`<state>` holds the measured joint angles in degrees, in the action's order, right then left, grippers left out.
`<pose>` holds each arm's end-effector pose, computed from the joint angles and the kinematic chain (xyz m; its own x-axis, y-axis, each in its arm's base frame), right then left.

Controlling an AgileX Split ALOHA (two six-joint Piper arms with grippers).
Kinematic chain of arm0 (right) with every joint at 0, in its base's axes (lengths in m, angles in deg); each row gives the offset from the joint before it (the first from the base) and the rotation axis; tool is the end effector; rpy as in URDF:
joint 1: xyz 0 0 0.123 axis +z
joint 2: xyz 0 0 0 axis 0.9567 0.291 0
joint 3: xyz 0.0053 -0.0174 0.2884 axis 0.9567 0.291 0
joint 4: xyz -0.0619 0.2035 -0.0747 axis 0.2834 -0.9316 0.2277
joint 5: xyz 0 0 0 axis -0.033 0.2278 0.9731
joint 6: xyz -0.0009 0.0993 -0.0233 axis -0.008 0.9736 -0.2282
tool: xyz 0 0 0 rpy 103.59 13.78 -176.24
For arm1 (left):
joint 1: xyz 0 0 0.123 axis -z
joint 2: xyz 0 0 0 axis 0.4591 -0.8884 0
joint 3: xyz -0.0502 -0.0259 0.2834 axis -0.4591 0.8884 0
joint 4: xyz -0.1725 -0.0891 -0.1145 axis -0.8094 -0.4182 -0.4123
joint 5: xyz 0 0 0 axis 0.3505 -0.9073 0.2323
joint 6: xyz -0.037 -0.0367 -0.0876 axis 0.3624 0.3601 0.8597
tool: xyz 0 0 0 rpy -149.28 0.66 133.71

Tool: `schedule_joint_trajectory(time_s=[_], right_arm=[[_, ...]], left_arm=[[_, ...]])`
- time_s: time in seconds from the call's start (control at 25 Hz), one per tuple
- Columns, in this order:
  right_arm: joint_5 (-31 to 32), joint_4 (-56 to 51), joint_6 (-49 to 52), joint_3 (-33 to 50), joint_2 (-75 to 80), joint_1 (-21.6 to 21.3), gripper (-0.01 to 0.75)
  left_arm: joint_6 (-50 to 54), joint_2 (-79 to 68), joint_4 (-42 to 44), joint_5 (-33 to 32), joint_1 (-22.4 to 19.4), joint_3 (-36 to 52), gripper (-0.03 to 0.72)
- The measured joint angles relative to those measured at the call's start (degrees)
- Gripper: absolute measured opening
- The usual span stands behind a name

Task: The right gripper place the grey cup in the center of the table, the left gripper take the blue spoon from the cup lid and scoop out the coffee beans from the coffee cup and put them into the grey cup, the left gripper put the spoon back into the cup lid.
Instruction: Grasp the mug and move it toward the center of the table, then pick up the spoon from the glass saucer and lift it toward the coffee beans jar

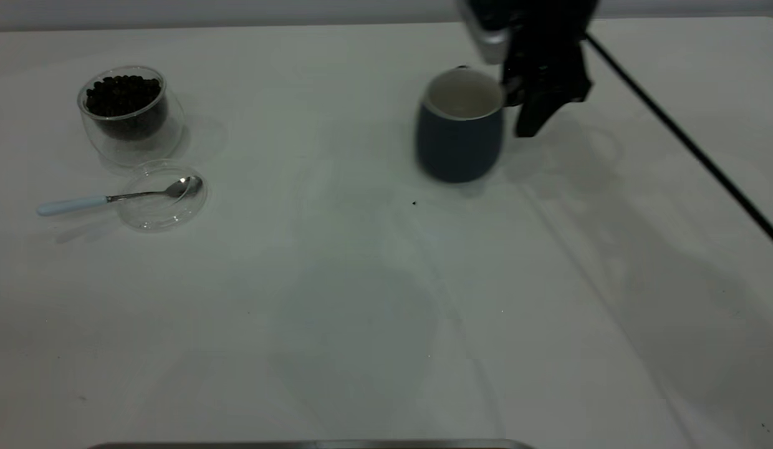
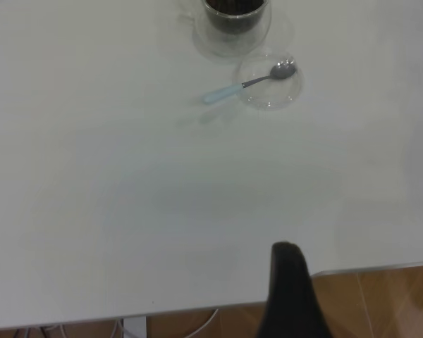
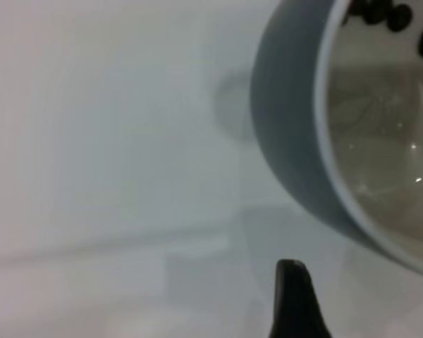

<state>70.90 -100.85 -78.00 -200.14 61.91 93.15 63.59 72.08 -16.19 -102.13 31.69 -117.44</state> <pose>0.4481 0.1834 0.0572 0.2410 -0.9508 -0.1945 -0.9691 -0.2247 -0.1020 -0.0275 -0.0001 0.2486 -0.5168 0.0404 -0.8552 0.0957 0.9954 -0.0108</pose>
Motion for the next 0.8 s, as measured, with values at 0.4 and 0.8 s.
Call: schedule_joint_trajectory(time_s=[0.4,0.8], right_arm=[[3.15,-0.61,1.46,0.00,-2.62,5.86,0.459],[14.85,5.01,19.98,0.00,-24.61,4.96,0.459]], left_arm=[[0.00,0.00,0.00,0.00,0.00,0.00,0.582],[0.00,0.00,0.00,0.00,0.00,0.00,0.582]])
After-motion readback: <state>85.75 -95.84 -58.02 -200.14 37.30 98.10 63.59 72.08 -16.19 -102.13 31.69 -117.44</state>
